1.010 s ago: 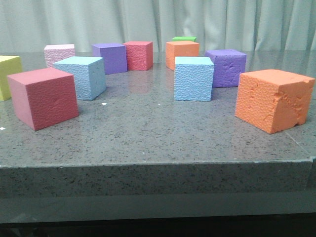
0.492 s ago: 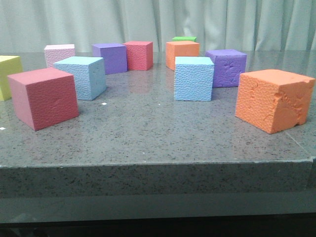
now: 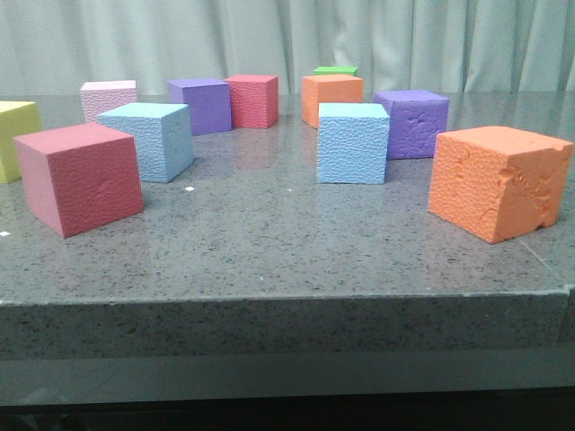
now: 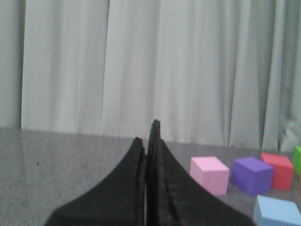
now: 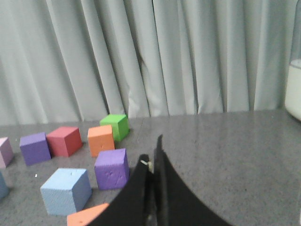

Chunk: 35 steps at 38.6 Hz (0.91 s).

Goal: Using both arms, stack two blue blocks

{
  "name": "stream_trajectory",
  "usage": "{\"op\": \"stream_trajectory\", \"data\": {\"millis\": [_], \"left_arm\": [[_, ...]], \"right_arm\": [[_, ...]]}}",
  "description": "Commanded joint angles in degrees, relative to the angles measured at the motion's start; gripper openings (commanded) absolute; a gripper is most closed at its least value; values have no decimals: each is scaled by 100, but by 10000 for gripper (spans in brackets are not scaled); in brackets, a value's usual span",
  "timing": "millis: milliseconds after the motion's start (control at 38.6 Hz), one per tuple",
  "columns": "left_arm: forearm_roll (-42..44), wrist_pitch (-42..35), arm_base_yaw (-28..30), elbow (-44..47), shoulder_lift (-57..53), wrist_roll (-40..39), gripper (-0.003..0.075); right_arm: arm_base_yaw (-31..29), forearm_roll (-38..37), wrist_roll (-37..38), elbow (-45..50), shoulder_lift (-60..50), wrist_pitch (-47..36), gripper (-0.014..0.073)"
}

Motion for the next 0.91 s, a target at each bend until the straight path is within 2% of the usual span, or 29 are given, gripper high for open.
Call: {"op": "stream_trajectory", "data": {"millis": [0, 78, 155, 440, 518, 622, 674, 751, 803, 881], "left_arm": [[-16, 663, -35, -730, 758, -56, -20], [-3, 1167, -35, -1049, 1199, -45, -20], [-3, 1320, -35, -1213, 1521, -45, -20], [-164, 911, -35, -1248, 1846, -45, -20], [-164, 850, -35, -1248, 1846, -45, -20], [-164, 797, -35, -1248, 1846, -45, -18], [-164, 786, -35, -1248, 1846, -45, -7], [-164, 750, -35, -1248, 1846, -45, 68], [-164, 710, -35, -1248, 1846, -45, 172], [-164, 699, -35, -1248, 1846, -45, 393]], "right_arm": [[-33, 7, 13, -847, 905, 535, -56], [-33, 7, 2, -1285, 1439, 873, -56], [-33, 7, -3, -1508, 1848, 1008, -56], [-33, 7, -3, -1633, 2432, 1025, -52], [-33, 7, -3, -1633, 2437, 995, -9], [-33, 7, -3, -1633, 2437, 983, 137], [-33, 7, -3, -1633, 2437, 983, 250], [-33, 7, -3, -1633, 2437, 1003, 416], [-33, 7, -3, -1633, 2437, 1001, 522], [-33, 7, -3, -1633, 2437, 1001, 627]]}}
